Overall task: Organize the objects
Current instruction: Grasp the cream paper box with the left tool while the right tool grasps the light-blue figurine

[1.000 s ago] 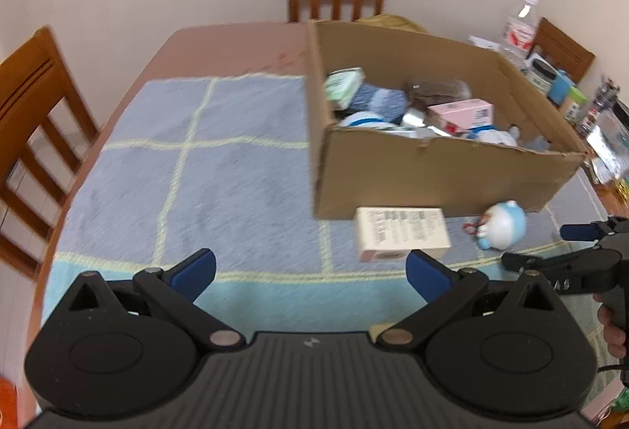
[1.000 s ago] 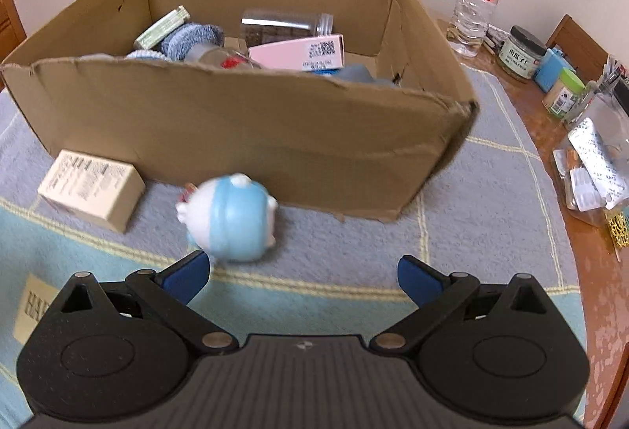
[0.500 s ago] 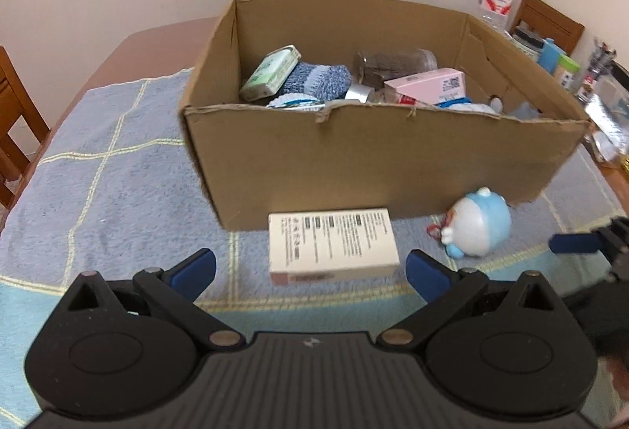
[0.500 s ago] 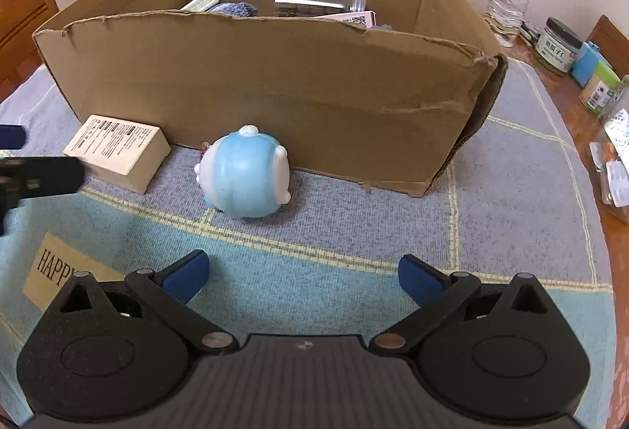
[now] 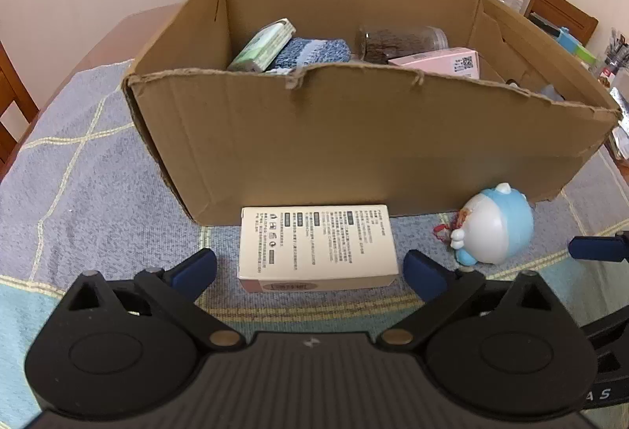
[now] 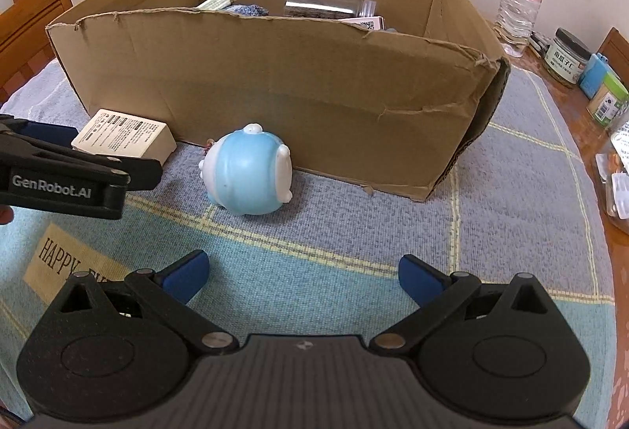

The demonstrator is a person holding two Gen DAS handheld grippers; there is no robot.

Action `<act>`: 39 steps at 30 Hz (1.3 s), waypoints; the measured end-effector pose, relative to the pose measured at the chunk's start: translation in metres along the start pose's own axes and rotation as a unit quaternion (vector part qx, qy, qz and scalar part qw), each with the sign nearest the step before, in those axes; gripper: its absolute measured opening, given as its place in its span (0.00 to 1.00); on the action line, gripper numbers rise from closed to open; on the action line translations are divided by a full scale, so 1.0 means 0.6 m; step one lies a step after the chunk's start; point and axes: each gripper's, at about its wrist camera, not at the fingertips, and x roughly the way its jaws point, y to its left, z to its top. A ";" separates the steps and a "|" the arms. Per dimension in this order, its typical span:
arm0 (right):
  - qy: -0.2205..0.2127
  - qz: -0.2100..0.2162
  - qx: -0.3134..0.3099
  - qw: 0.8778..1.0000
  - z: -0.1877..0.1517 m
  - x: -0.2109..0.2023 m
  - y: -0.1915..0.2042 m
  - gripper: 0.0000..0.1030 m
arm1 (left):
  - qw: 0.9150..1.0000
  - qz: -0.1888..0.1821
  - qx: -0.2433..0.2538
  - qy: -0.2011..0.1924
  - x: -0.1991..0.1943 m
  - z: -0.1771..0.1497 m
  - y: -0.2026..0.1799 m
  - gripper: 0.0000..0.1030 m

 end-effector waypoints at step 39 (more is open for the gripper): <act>-0.009 0.002 -0.016 1.000 0.058 0.017 0.073 0.61 | 1.000 -0.014 -0.003 0.008 -0.014 -0.015 0.089 0.78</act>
